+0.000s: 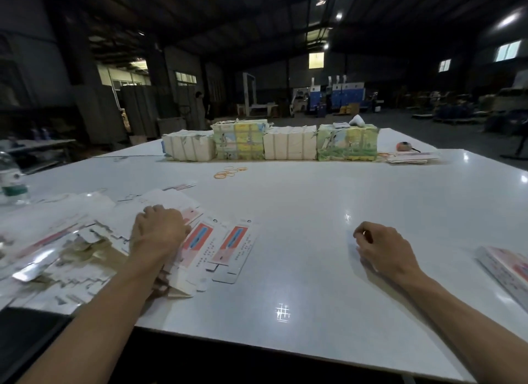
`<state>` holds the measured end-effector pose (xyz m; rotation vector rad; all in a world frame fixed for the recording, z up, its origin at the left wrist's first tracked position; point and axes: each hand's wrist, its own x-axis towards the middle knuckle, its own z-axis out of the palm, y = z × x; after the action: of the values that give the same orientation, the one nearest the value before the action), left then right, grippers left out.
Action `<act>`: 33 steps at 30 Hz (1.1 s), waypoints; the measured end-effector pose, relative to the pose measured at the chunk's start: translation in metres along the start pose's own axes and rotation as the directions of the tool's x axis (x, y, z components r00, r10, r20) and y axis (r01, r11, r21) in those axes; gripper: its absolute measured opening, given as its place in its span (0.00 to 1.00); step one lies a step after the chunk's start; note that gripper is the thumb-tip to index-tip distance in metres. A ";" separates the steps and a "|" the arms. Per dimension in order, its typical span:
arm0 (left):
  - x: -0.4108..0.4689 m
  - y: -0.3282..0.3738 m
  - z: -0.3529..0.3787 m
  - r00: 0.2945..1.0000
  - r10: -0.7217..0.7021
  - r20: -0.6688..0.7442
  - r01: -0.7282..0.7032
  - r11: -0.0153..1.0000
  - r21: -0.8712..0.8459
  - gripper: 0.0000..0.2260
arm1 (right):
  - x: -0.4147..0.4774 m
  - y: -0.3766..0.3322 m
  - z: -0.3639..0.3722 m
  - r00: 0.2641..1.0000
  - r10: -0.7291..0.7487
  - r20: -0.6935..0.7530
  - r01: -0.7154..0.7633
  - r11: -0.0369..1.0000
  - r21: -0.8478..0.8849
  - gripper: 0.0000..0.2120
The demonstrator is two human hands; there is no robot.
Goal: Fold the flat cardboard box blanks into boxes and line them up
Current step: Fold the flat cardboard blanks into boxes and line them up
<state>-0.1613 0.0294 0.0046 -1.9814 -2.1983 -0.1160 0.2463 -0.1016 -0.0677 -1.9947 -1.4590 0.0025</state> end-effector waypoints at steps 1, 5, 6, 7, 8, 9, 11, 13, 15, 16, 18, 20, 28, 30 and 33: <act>-0.001 -0.004 0.004 1.000 0.006 -0.019 -0.006 1.000 -0.001 0.25 | 0.000 0.000 0.000 1.000 -0.002 0.004 0.002 1.000 0.009 0.08; -0.009 -0.004 0.005 0.988 0.056 -0.143 -0.053 0.998 0.026 0.15 | -0.001 0.001 -0.002 1.000 -0.015 0.009 0.015 1.000 0.022 0.08; -0.011 -0.001 0.003 0.984 0.072 -0.165 -0.063 0.996 0.057 0.13 | -0.002 0.000 -0.003 1.000 -0.019 0.011 0.018 1.000 0.025 0.09; -0.013 0.002 0.002 0.980 0.097 -0.175 -0.082 0.992 0.092 0.12 | -0.002 0.001 -0.003 1.000 -0.022 0.013 0.022 0.999 0.030 0.09; -0.014 0.005 0.001 0.977 0.122 -0.175 -0.102 0.987 0.123 0.11 | -0.003 0.001 -0.003 1.000 -0.026 0.016 0.025 0.999 0.034 0.09; -0.016 0.007 0.001 0.975 0.145 -0.169 -0.121 0.982 0.145 0.10 | -0.003 0.001 -0.003 0.999 -0.029 0.018 0.028 0.999 0.035 0.09; -0.020 0.010 0.001 0.966 0.187 -0.177 -0.158 0.974 0.165 0.09 | -0.003 0.001 -0.004 0.999 -0.032 0.025 0.032 0.999 0.031 0.09; -0.020 0.010 0.003 0.950 0.227 -0.215 -0.196 0.968 0.156 0.12 | -0.003 0.002 -0.003 0.999 -0.039 0.029 0.039 0.999 0.030 0.09; -0.018 0.008 0.000 0.935 0.258 -0.244 -0.234 0.965 0.123 0.15 | -0.002 0.003 -0.002 0.998 -0.044 0.035 0.043 0.999 0.027 0.09; -0.017 0.007 -0.004 0.930 0.267 -0.251 -0.243 0.962 0.120 0.13 | -0.002 0.004 -0.001 0.998 -0.046 0.036 0.045 0.999 0.026 0.09; -0.019 0.009 -0.015 0.918 0.269 -0.292 -0.245 0.962 0.116 0.09 | -0.001 0.006 0.000 0.998 -0.050 0.034 0.049 0.998 0.029 0.09; -0.022 0.017 -0.028 0.888 0.267 -0.376 -0.279 0.960 0.022 0.03 | 0.001 0.007 0.002 0.998 -0.050 0.040 0.049 0.998 0.025 0.09; -0.076 0.109 -0.015 0.628 0.555 -0.545 -0.577 0.802 0.153 0.25 | 0.005 -0.006 0.005 0.971 -0.222 0.091 0.084 0.669 0.739 0.14; -0.095 0.138 0.000 0.601 0.623 -0.501 -0.631 0.755 0.182 0.27 | 0.005 -0.015 0.002 0.948 -0.213 0.236 -0.138 0.393 0.909 0.25; -0.123 0.170 0.015 0.589 0.708 -0.390 -0.699 0.688 0.194 0.26 | 0.007 -0.016 0.003 0.947 -0.200 0.253 -0.192 0.279 0.941 0.24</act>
<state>0.0181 -0.0692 -0.0438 -2.3642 -1.0150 -0.3789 0.2342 -0.0915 -0.0599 -0.9122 -1.1284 1.0541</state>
